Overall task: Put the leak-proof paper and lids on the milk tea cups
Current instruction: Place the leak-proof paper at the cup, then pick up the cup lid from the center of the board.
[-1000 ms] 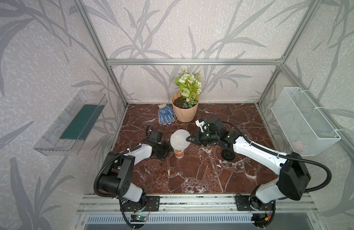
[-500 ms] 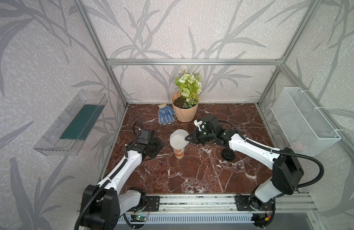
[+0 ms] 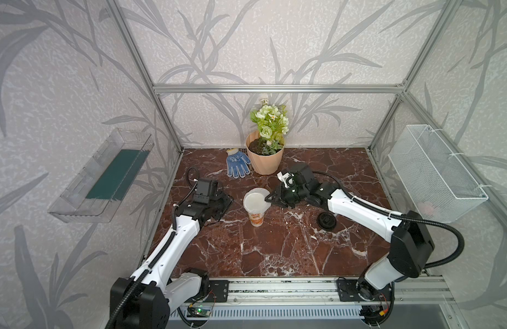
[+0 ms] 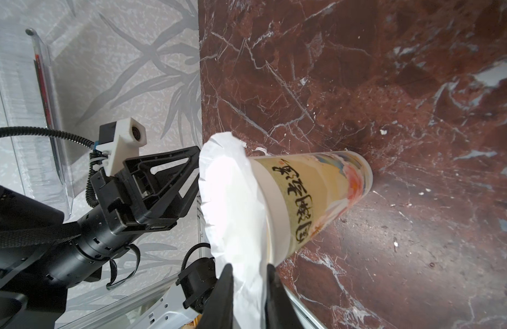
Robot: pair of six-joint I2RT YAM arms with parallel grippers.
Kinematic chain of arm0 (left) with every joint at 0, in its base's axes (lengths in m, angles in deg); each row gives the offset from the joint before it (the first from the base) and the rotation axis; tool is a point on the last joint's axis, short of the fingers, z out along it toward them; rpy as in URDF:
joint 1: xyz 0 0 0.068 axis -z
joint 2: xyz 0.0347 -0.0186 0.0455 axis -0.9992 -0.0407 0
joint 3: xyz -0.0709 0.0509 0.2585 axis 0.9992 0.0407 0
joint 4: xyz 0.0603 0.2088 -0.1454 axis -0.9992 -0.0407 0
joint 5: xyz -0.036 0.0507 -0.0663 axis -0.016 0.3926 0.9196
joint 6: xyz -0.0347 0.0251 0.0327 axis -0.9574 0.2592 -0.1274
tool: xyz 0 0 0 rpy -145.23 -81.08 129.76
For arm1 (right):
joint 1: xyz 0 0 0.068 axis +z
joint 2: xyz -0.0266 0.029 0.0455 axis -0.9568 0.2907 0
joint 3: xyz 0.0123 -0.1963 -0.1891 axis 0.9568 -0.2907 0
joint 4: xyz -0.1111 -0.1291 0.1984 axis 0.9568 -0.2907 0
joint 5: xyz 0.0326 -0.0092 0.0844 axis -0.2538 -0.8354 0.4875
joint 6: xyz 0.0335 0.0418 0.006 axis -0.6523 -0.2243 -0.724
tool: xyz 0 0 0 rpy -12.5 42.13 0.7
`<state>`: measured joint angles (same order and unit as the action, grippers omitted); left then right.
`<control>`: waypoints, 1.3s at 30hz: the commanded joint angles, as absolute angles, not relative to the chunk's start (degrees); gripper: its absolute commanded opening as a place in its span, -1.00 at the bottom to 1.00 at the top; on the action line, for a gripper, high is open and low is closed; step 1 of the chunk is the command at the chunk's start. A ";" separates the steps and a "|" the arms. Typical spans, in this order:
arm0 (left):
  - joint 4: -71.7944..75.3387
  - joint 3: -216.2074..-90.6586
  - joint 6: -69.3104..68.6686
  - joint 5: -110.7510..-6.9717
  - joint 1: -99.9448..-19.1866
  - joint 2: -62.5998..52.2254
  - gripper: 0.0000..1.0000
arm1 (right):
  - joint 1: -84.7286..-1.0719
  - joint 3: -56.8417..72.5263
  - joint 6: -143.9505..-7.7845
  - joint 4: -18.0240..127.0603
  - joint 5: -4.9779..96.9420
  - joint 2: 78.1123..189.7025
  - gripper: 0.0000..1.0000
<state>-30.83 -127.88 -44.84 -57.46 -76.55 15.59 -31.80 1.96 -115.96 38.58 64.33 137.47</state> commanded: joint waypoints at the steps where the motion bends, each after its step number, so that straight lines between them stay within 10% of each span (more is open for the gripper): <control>1: -32.17 -129.19 -45.59 -57.22 -76.59 16.47 -0.20 | -31.88 4.49 -112.74 33.50 63.16 136.69 -0.45; 11: -32.03 -129.53 -45.33 -56.24 -76.59 16.75 -0.19 | -32.23 5.46 -109.83 29.65 61.88 134.97 -0.23; 39: -30.89 -128.09 -45.24 -55.36 -76.58 16.21 -0.20 | -32.33 11.30 -105.74 23.47 58.44 139.78 -0.56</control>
